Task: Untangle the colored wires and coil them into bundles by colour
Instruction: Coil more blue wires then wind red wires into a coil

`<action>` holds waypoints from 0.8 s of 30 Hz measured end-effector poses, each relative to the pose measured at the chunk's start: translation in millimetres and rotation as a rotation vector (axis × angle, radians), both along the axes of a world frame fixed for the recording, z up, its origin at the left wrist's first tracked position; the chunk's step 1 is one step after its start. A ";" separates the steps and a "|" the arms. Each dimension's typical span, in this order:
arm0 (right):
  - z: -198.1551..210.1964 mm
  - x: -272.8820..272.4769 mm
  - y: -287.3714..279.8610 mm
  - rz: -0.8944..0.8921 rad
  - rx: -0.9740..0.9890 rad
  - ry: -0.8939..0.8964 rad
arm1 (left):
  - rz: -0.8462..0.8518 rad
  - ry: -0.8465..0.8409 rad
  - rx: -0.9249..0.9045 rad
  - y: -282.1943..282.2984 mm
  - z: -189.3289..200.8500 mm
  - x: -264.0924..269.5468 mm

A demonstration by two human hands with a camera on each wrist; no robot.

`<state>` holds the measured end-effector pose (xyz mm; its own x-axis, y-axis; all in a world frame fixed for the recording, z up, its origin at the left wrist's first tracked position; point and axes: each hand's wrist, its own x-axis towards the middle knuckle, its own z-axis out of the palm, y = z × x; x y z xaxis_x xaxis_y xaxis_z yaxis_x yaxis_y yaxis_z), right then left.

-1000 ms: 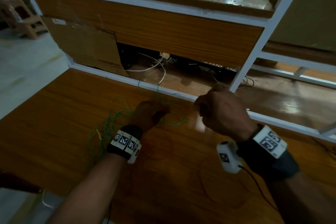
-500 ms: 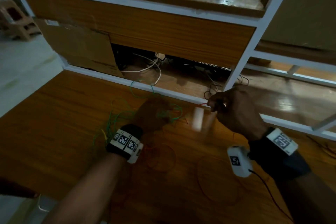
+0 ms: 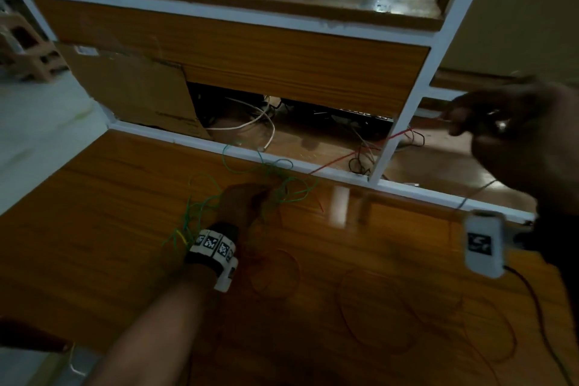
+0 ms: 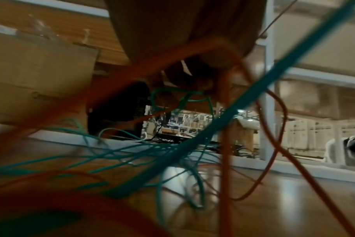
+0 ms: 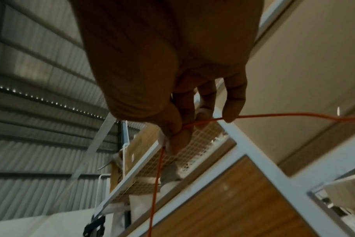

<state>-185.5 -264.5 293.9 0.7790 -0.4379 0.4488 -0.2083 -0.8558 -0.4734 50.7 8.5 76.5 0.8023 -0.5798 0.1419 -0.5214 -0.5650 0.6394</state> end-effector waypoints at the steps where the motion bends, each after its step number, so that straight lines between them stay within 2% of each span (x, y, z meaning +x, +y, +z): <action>1: 0.0 -4.1 -13.1 -0.028 0.004 0.023 | 0.000 -0.059 -0.018 4.7 2.1 3.5; 3: -11.8 -7.6 -30.2 -0.058 -0.012 0.145 | -0.023 -0.166 -0.023 10.5 4.6 9.9; 7: -64.7 -2.5 -27.9 -0.253 -0.261 0.769 | -0.113 -0.330 0.116 6.4 -2.0 12.0; 8: -76.4 2.7 -17.0 -0.257 -0.303 0.843 | -0.139 -0.355 0.163 4.3 -6.4 10.1; 10: -93.1 20.4 13.8 -0.090 -0.257 0.782 | -0.191 -0.370 0.209 0.1 -11.2 3.0; 13: -121.3 58.1 71.4 0.167 -0.134 0.670 | -0.239 -0.403 0.176 -10.0 -10.3 -7.5; 16: -158.9 95.5 104.6 0.261 0.086 0.723 | -0.224 -0.451 0.152 -13.2 -10.3 -8.2; 18: -169.2 108.1 112.9 0.283 0.201 0.669 | -0.196 -0.461 0.179 -9.0 -12.6 -1.2; 20: -159.2 106.4 114.9 0.312 0.203 0.553 | -0.162 -0.456 0.186 0.4 -19.5 8.3; 22: -129.9 96.2 110.8 0.340 0.111 0.430 | -0.082 -0.444 0.148 11.0 -20.9 17.3; 24: -97.6 82.3 99.5 0.350 0.064 0.359 | 0.013 -0.404 0.028 18.4 -17.1 26.0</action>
<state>-103.3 -165.0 196.4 0.9843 -0.1408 0.1065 -0.0734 -0.8750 -0.4785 76.8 26.9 59.4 0.6927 -0.5782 0.4311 -0.7201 -0.5877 0.3688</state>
